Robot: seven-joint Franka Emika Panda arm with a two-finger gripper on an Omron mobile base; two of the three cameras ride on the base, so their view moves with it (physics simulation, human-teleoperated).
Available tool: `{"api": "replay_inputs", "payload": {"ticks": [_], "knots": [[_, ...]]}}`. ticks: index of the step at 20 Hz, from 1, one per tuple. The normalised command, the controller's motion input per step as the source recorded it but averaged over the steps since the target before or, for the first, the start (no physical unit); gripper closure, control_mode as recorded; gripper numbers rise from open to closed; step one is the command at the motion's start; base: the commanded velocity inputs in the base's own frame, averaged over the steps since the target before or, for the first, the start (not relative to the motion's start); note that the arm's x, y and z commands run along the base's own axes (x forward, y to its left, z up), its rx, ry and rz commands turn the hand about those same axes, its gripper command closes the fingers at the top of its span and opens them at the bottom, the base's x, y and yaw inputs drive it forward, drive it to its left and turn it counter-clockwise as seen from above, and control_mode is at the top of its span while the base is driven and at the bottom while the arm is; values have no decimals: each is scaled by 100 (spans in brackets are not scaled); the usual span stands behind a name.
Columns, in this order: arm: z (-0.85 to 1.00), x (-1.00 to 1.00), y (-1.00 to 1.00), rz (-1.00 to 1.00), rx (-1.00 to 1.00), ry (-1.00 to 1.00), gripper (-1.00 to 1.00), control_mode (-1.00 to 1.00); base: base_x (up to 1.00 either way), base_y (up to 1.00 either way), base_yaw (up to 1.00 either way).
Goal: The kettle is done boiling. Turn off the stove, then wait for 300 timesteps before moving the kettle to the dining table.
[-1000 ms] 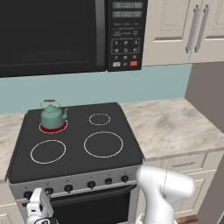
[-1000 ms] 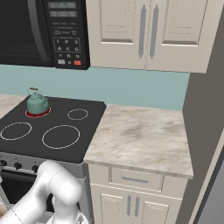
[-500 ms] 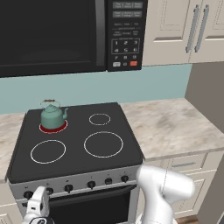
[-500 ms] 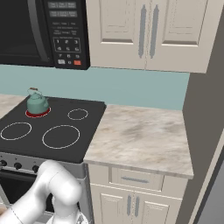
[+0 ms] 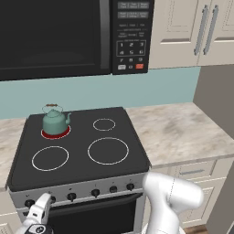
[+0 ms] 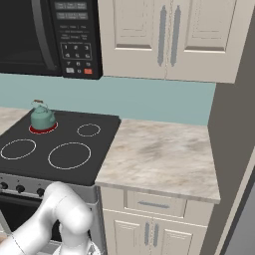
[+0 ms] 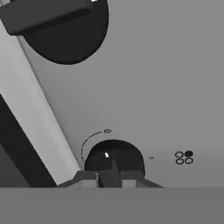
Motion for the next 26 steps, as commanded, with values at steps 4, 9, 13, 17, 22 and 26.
{"api": "replay_inputs", "payload": {"ticks": [4,9,13,17,22,26], "knots": [[0,0,0,-10,14,0,100,-100,0,0,0],[-12,0,-15,-3,0,0,100,-100,0,0,0],[-13,0,-21,0,-2,-2,100,-100,0,0,0],[-1,-2,-26,0,-3,-10,100,-100,0,0,0],[3,-4,-34,0,0,-16,100,-100,0,0,0],[1,-2,-36,0,0,-14,100,-100,0,0,0]]}}
